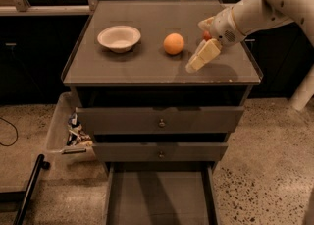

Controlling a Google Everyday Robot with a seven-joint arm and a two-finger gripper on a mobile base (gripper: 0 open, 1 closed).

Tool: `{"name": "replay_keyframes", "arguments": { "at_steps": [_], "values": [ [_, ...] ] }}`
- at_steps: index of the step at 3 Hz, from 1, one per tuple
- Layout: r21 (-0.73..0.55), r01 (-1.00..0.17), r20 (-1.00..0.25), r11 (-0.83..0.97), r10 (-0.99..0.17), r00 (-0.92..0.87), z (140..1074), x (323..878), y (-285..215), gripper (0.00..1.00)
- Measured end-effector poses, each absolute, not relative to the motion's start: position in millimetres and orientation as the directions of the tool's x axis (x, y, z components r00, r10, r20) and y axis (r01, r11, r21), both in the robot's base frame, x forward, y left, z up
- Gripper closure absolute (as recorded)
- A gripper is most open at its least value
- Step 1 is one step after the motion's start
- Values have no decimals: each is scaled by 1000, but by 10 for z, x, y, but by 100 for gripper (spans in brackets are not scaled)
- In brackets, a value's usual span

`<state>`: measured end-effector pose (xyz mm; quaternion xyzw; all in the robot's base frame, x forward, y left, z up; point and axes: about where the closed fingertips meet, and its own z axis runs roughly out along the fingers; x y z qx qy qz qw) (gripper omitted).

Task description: Place orange into bottom drawer

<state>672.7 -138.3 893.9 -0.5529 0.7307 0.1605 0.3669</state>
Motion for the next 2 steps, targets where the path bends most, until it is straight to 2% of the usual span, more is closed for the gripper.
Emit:
{"name": "replay_keyframes", "arguments": {
  "at_steps": [2],
  "values": [
    [-192, -911, -734, 366, -670, -115, 8788, 7154, -1269, 0]
  ]
}}
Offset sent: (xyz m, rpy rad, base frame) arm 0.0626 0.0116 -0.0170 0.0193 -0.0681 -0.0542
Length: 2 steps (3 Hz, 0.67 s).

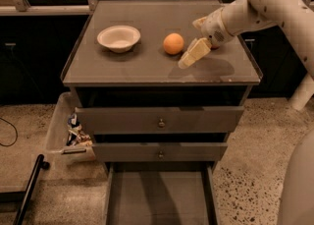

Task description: Place orange into bottom drawer

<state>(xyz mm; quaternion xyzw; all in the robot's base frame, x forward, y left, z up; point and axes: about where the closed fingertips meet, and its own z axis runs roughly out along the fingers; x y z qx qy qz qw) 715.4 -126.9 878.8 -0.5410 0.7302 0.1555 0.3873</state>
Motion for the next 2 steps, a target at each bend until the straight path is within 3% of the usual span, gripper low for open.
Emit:
{"name": "replay_keyframes", "arguments": {
  "at_steps": [2],
  "values": [
    [-211, -898, -734, 386, -669, -115, 8728, 7438, -1166, 0]
  ]
}}
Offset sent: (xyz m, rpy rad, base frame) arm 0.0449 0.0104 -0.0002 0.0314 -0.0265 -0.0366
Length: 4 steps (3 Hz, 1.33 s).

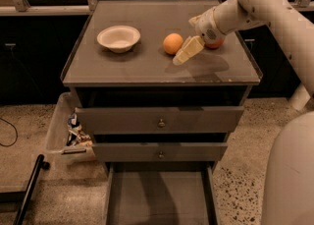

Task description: Place orange into bottom drawer

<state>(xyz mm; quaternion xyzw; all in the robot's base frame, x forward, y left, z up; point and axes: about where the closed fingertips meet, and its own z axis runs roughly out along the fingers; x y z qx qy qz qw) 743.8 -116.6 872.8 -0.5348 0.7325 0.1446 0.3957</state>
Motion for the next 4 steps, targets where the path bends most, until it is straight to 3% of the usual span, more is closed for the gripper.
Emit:
{"name": "replay_keyframes", "arguments": {
  "at_steps": [1, 4],
  "values": [
    [-163, -917, -786, 365, -610, -103, 8757, 7569, -948, 0],
    [-124, -924, -763, 363, -629, -145, 8595, 7607, -824, 0]
  ]
}}
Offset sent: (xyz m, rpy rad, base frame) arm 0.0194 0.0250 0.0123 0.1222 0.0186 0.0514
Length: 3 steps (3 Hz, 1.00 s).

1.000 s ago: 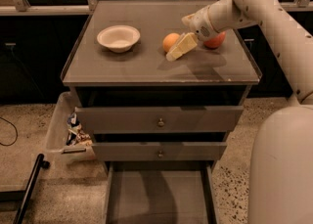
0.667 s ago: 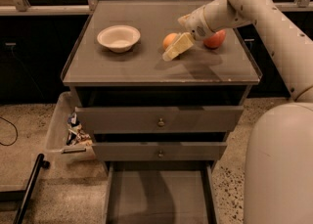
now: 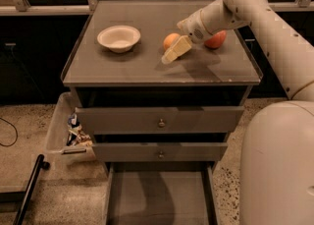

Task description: Place orange into bottom drawer

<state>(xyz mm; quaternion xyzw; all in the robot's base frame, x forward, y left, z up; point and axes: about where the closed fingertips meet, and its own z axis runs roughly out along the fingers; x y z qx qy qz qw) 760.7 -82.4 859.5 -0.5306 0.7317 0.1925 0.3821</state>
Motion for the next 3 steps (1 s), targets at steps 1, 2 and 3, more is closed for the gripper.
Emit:
{"name": "replay_keyframes", "arguments": {
  "at_steps": [1, 2, 3],
  "values": [
    [-124, -924, -763, 363, -629, -145, 8594, 7607, -823, 19],
    [-124, -924, -763, 363, -629, -145, 8594, 7607, -823, 43],
    [-124, -924, -763, 363, -629, -145, 8594, 7608, -823, 66]
  ]
}}
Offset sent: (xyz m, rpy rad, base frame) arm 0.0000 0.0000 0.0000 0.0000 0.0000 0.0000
